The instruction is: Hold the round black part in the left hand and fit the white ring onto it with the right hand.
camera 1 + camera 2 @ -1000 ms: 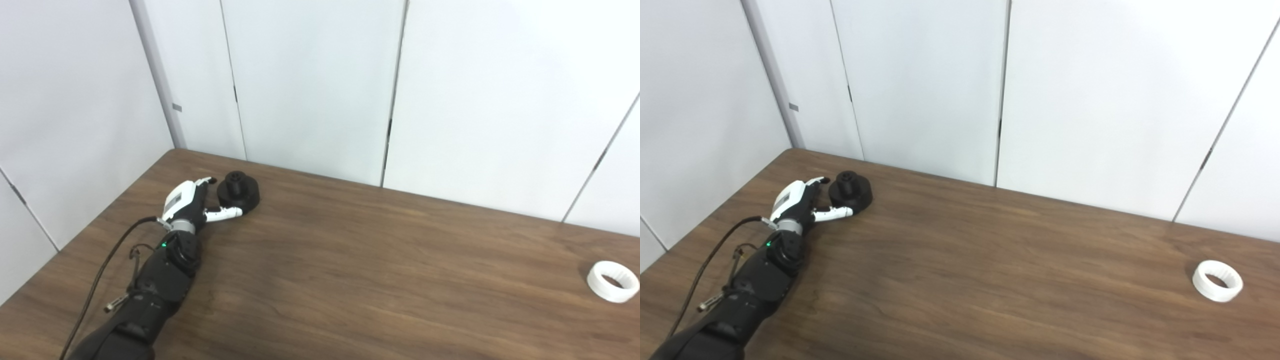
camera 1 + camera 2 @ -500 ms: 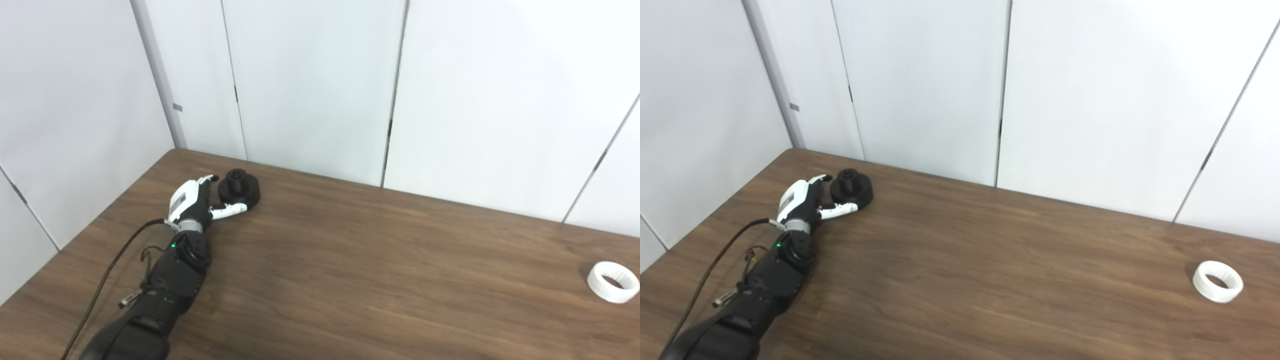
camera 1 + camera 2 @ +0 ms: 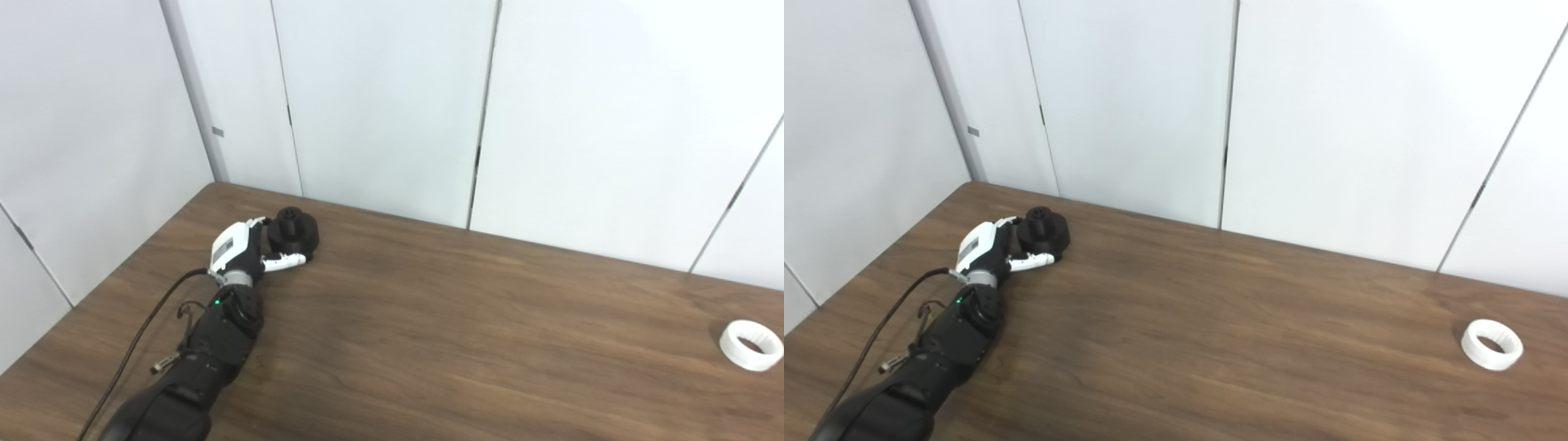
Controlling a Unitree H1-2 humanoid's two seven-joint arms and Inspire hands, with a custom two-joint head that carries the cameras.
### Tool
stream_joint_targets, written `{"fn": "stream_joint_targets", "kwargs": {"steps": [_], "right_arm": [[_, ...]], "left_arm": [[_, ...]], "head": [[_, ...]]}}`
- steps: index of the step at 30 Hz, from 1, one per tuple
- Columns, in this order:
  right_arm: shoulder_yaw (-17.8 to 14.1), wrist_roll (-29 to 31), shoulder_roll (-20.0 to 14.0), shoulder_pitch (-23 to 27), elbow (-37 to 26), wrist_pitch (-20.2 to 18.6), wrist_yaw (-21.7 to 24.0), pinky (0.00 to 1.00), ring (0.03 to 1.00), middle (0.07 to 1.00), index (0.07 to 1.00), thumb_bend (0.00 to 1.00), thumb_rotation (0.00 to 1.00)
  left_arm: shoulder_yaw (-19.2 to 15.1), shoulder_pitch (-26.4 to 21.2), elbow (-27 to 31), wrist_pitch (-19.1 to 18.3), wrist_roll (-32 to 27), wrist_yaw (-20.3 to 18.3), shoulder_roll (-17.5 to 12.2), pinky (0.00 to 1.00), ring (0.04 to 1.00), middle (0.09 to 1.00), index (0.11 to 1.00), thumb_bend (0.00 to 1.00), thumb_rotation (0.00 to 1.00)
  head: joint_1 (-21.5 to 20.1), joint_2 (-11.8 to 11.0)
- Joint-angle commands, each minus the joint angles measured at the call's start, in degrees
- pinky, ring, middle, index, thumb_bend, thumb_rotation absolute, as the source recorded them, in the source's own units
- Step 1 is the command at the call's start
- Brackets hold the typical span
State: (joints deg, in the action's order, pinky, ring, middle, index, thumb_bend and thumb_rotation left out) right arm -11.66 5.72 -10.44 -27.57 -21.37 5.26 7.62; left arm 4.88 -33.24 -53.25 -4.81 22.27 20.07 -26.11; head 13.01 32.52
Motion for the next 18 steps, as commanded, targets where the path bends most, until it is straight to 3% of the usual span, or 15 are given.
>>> {"fn": "stream_joint_targets", "kwargs": {"steps": [1,18], "right_arm": [[-0.5,0.6,-0.2,0.0,-2.1,1.4,-0.7,1.0,0.982,0.917,0.927,0.69,1.0],[-0.4,-0.1,0.1,-0.1,-2.4,1.3,-0.9,1.0,0.983,0.917,0.925,0.69,1.0]], "left_arm": [[0.9,-1.2,-0.8,-0.7,-0.5,-2.6,1.2,1.0,1.0,0.953,0.868,1.0,0.45],[1.3,-3.5,-4.0,1.7,-0.8,-0.4,2.5,1.0,0.982,0.935,0.842,1.0,0.42]], "head": [[0.0,0.1],[-0.5,0.1]]}}
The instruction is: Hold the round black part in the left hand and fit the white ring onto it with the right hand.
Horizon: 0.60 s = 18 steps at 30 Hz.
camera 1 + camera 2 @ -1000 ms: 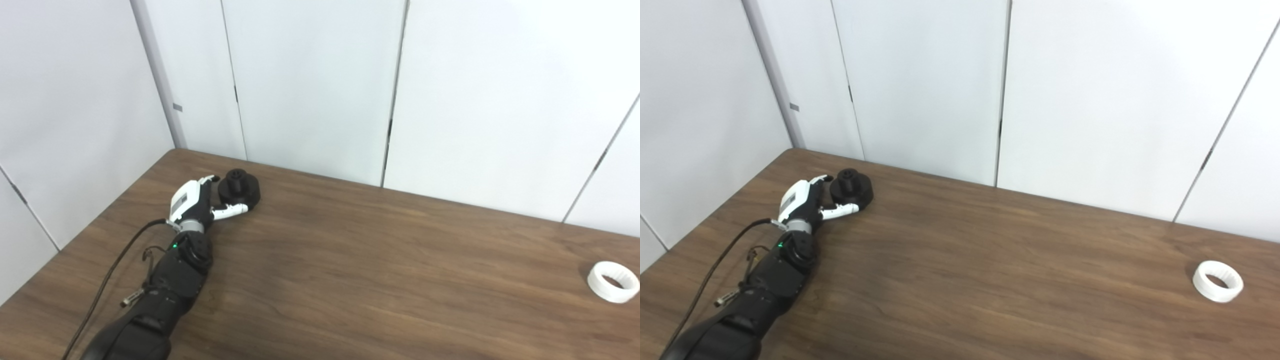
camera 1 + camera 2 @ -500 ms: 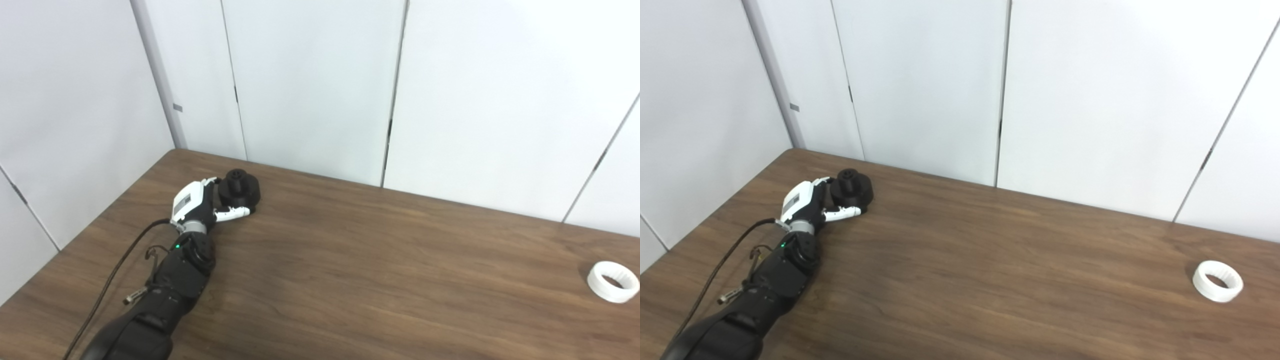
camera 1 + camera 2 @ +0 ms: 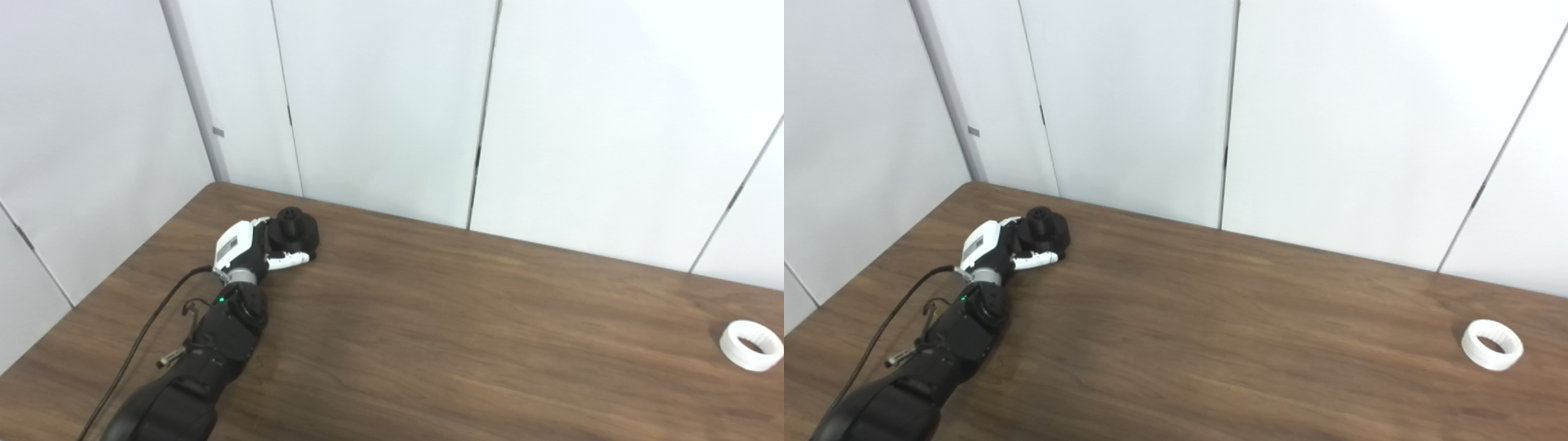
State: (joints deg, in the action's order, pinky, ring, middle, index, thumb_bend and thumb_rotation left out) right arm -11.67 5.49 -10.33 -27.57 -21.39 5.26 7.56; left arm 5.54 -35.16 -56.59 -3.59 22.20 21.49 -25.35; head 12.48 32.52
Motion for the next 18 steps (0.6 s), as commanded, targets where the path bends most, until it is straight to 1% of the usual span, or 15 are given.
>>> {"fn": "stream_joint_targets", "kwargs": {"steps": [1,5,8,12,13,18], "right_arm": [[-0.3,0.1,0.0,-0.1,-2.4,1.2,-0.9,1.0,0.983,0.917,0.925,0.69,1.0],[-0.3,-0.1,0.0,-0.2,-2.5,1.0,-1.0,1.0,0.981,0.917,0.922,0.68,1.0],[-0.2,0.1,0.0,-0.1,-2.5,1.4,-0.9,1.0,0.982,0.919,0.921,0.67,1.0],[0.0,0.0,0.1,-0.2,-2.7,1.0,-1.2,1.0,0.979,0.911,0.92,0.66,1.0],[0.0,0.0,0.1,-0.2,-2.7,1.0,-1.2,1.0,0.98,0.915,0.921,0.68,1.0],[0.1,-0.3,0.1,-0.2,-3.0,0.7,-1.3,1.0,0.978,0.914,0.923,0.68,1.0]], "left_arm": [[0.6,-1.8,-0.8,0.4,-0.9,-1.7,1.9,1.0,0.981,0.934,0.84,1.0,0.42],[0.6,-2.4,-2.0,1.2,-1.1,-0.8,2.2,1.0,0.979,0.934,0.834,1.0,0.4],[0.7,-2.5,-2.1,1.5,-1.0,-0.6,2.3,1.0,0.978,0.932,0.839,1.0,0.41],[0.6,-2.9,-2.9,1.6,-1.3,-0.5,2.5,1.0,0.977,0.929,0.835,1.0,0.42],[0.5,-3.0,-3.2,1.7,-1.5,-0.4,2.6,1.0,0.974,0.924,0.829,1.0,0.41],[-0.2,-3.0,-3.2,1.5,-2.1,0.1,2.9,1.0,0.965,0.907,0.802,1.0,0.4]], "head": [[0.1,0.1],[0.0,0.2],[0.0,0.2],[-0.1,0.3],[-0.1,0.3],[0.1,0.5]]}}
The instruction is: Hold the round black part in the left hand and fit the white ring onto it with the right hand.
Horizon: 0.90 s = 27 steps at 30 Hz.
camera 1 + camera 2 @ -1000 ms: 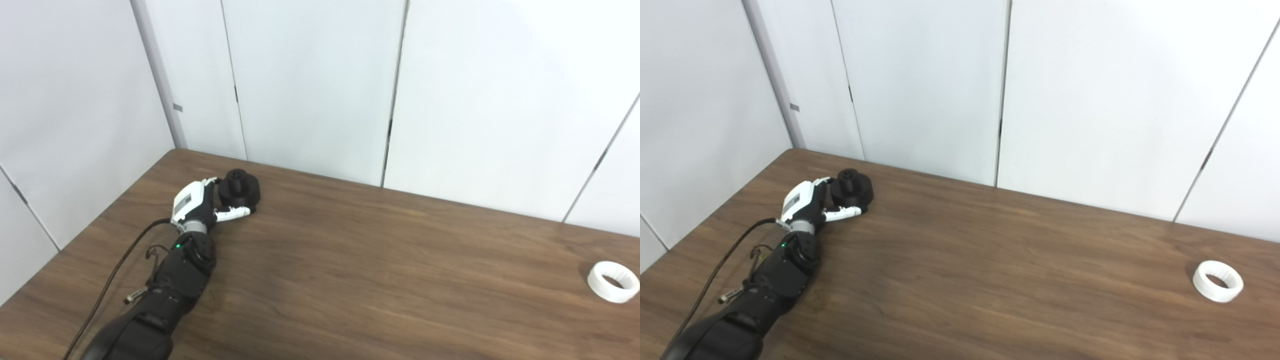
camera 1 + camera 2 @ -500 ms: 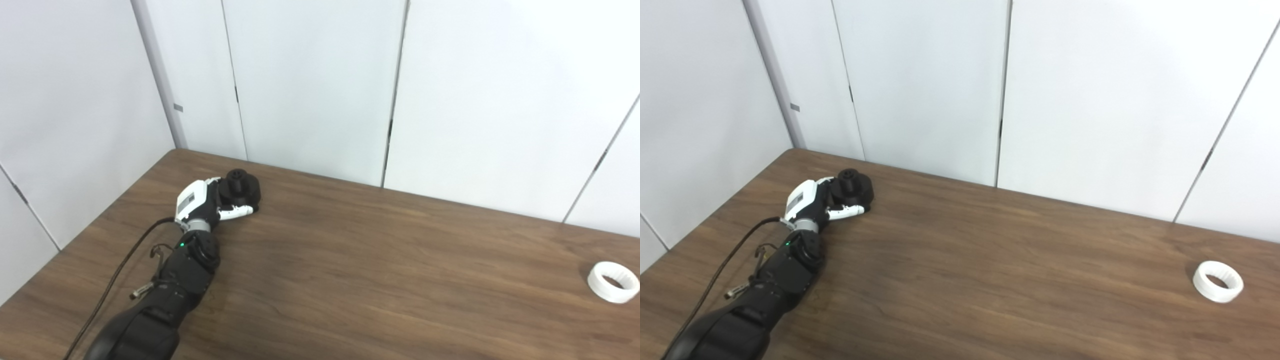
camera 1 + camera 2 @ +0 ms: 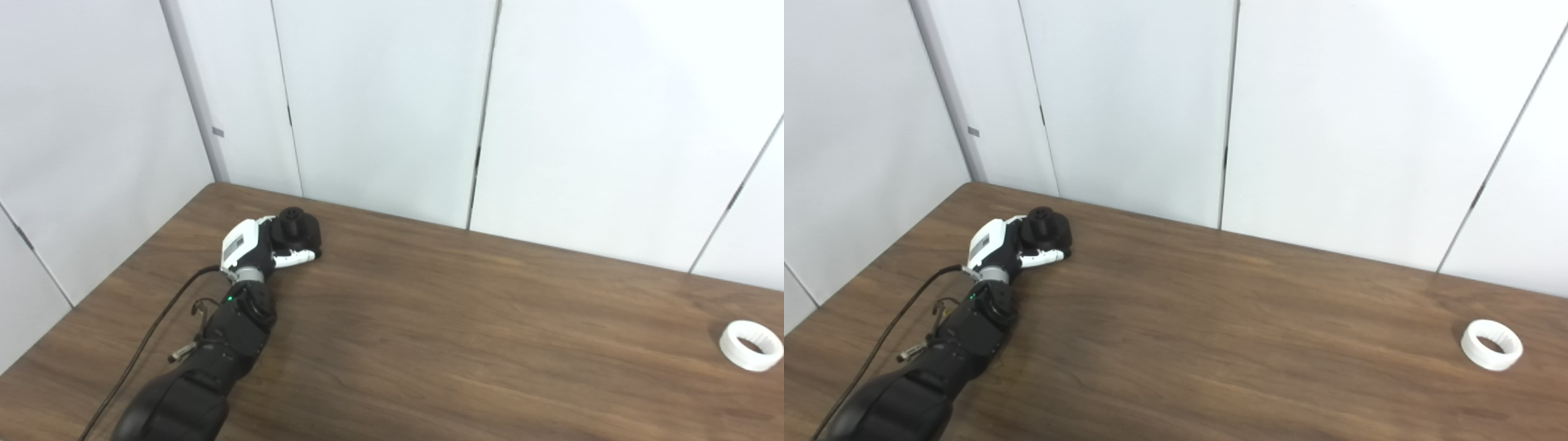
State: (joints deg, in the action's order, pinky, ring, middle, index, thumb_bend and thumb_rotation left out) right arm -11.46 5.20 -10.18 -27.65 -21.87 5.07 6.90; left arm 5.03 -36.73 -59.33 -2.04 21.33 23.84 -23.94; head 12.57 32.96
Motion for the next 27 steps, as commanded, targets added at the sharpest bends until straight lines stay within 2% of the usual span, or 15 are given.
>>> {"fn": "stream_joint_targets", "kwargs": {"steps": [1,5,7,8,9,10,12,18,22,27], "right_arm": [[-0.2,0.1,-0.1,-0.1,-2.5,0.8,-0.7,1.0,0.978,0.912,0.922,0.68,1.0],[-0.3,0.3,-0.1,-0.2,-2.8,0.6,-0.7,1.0,0.982,0.908,0.921,0.68,1.0],[-0.3,0.4,-0.2,-0.3,-3.0,0.3,-0.7,1.0,0.984,0.912,0.922,0.69,1.0],[-0.3,0.3,-0.3,-0.4,-3.0,0.3,-0.7,1.0,0.986,0.912,0.923,0.7,1.0],[-0.4,0.4,-0.3,-0.4,-3.0,0.3,-0.7,1.0,0.986,0.911,0.923,0.7,1.0],[-0.4,0.5,-0.3,-0.4,-3.0,0.2,-0.7,1.0,0.987,0.91,0.922,0.7,1.0],[-0.5,0.5,-0.3,-0.4,-2.9,0.2,-0.7,1.0,0.986,0.907,0.921,0.69,1.0],[-0.6,0.4,-0.3,-0.4,-3.0,0.0,-0.8,1.0,0.984,0.909,0.92,0.7,1.0],[-0.7,0.7,-0.4,-0.5,-2.8,0.2,-0.6,1.0,0.985,0.911,0.922,0.7,0.99],[-0.5,0.6,-0.3,-0.7,-3.0,0.1,-0.6,1.0,0.986,0.909,0.921,0.69,0.99]], "left_arm": [[0.4,-1.4,-0.4,0.0,-1.1,-2.3,1.4,1.0,0.965,0.905,0.797,1.0,0.41],[0.8,-1.5,-1.2,0.2,-0.6,-1.2,1.4,1.0,0.94,0.867,0.729,0.99,0.38],[0.7,-1.6,-1.7,0.5,-0.7,-0.1,1.5,1.0,0.912,0.829,0.655,0.92,0.31],[0.5,-1.7,-2.0,0.6,-1.0,0.3,1.7,1.0,0.908,0.817,0.619,0.88,0.24],[0.1,-1.7,-2.2,0.9,-1.5,0.6,1.9,1.0,0.907,0.807,0.556,0.7,0.16],[-0.1,-1.8,-2.4,1.1,-1.9,0.9,2.0,1.0,0.909,0.798,0.522,0.62,0.11],[-0.1,-1.7,-2.6,1.3,-2.2,1.1,2.1,1.0,0.91,0.782,0.492,0.54,0.06],[0.3,-1.6,-2.9,1.3,-2.4,1.0,2.0,0.97,0.88,0.759,0.486,0.52,0.05],[0.2,-1.2,-3.0,2.6,-2.7,1.0,2.0,0.99,0.889,0.759,0.486,0.52,0.05],[0.4,-0.7,-2.8,4.2,-2.8,1.6,1.9,0.93,0.852,0.739,0.485,0.52,0.05]], "head": [[0.0,0.0],[0.2,0.2],[0.3,0.3],[0.3,0.3],[0.3,0.3],[0.3,0.3],[0.3,0.4],[0.2,0.5],[0.2,0.5],[-0.4,0.6]]}}
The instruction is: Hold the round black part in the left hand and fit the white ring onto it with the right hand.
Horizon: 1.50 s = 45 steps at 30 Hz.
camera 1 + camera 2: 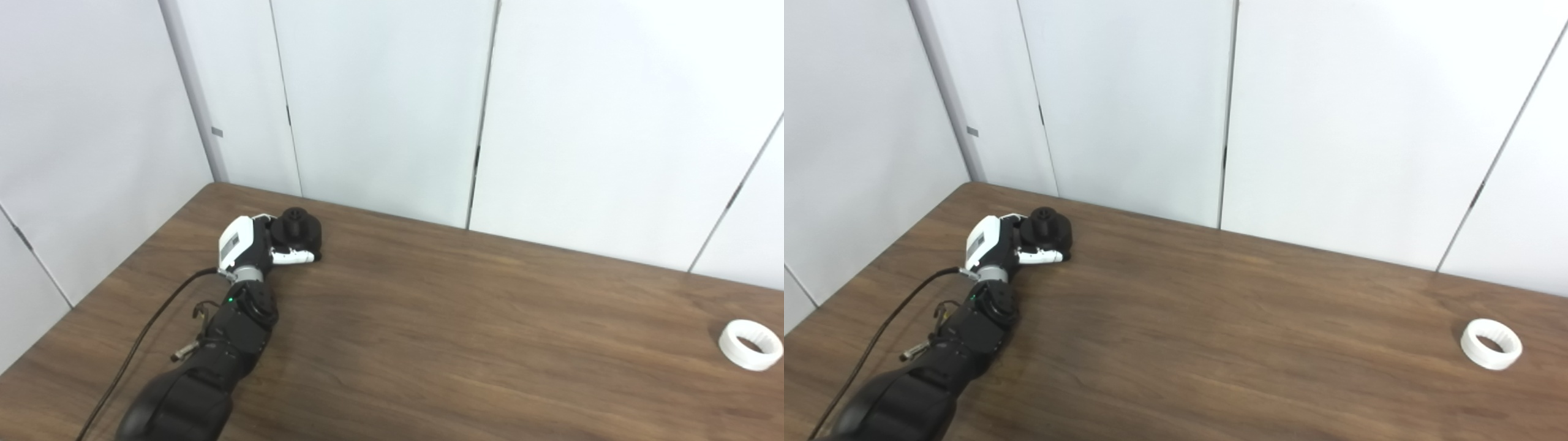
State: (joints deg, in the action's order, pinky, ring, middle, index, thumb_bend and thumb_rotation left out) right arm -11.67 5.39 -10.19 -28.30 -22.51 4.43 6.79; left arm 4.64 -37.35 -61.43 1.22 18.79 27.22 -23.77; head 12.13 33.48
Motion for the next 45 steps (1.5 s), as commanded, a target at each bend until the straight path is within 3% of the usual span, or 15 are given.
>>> {"fn": "stream_joint_targets", "kwargs": {"steps": [1,3,6,13,19,22,24,35,45], "right_arm": [[-0.3,0.3,-0.2,-0.1,-2.4,0.8,-0.5,1.0,0.986,0.908,0.921,0.69,1.0],[-0.2,0.1,-0.2,-0.2,-2.6,1.0,-0.5,1.0,0.985,0.907,0.922,0.69,1.0],[0.1,-0.4,-0.2,-0.3,-3.3,0.4,-0.5,1.0,0.984,0.915,0.924,0.69,1.0],[1.2,-1.4,0.2,-0.3,-3.5,1.4,-0.3,1.0,0.984,0.918,0.924,0.66,1.0],[2.6,-0.8,0.3,0.1,-4.6,-0.3,-0.3,1.0,0.991,0.935,0.95,0.66,1.0],[3.0,-1.0,0.9,0.7,-4.9,-1.0,-0.7,1.0,0.985,0.934,0.946,0.64,1.0],[3.2,-1.5,1.4,0.9,-5.5,-1.9,-1.1,1.0,0.983,0.928,0.941,0.63,1.0],[4.7,-4.2,3.5,1.0,-8.5,-4.6,-1.8,1.0,0.958,0.917,0.936,0.61,1.0],[5.9,-7.5,4.3,0.8,-10.8,-6.1,-1.9,1.0,0.965,0.915,0.931,0.65,1.0]], "left_arm": [[0.6,0.4,0.1,1.8,-0.6,-1.9,1.8,0.9,0.835,0.732,0.485,0.52,0.05],[0.6,1.8,3.1,3.1,-0.9,-2.4,1.7,0.84,0.81,0.731,0.486,0.52,0.05],[1.2,5.8,12.9,2.9,-0.5,-4.3,1.6,0.78,0.814,0.755,0.486,0.52,0.05],[3.8,16.5,38.9,-3.2,2.9,-11.2,1.2,0.77,0.846,0.809,0.488,0.51,0.05],[6.6,25.0,57.2,-6.1,7.2,-17.7,1.7,0.82,0.884,0.833,0.487,0.51,0.06],[7.8,28.1,63.4,-6.7,9.6,-20.0,2.5,0.96,0.886,0.819,0.487,0.51,0.06],[8.6,29.8,67.2,-7.0,10.8,-21.8,3.1,0.99,0.888,0.81,0.487,0.51,0.06],[14.6,37.4,80.5,-6.4,17.8,-31.5,5.7,1.0,0.927,0.825,0.485,0.51,0.07],[15.9,41.7,83.0,-4.6,18.6,-35.8,7.7,1.0,0.953,0.828,0.485,0.51,0.07]], "head": [[-0.1,0.2],[-0.5,0.3],[-1.3,0.4],[-3.5,1.1],[-5.0,1.9],[-5.9,2.5],[-6.5,3.0],[-9.2,5.8],[-14.4,10.1]]}}
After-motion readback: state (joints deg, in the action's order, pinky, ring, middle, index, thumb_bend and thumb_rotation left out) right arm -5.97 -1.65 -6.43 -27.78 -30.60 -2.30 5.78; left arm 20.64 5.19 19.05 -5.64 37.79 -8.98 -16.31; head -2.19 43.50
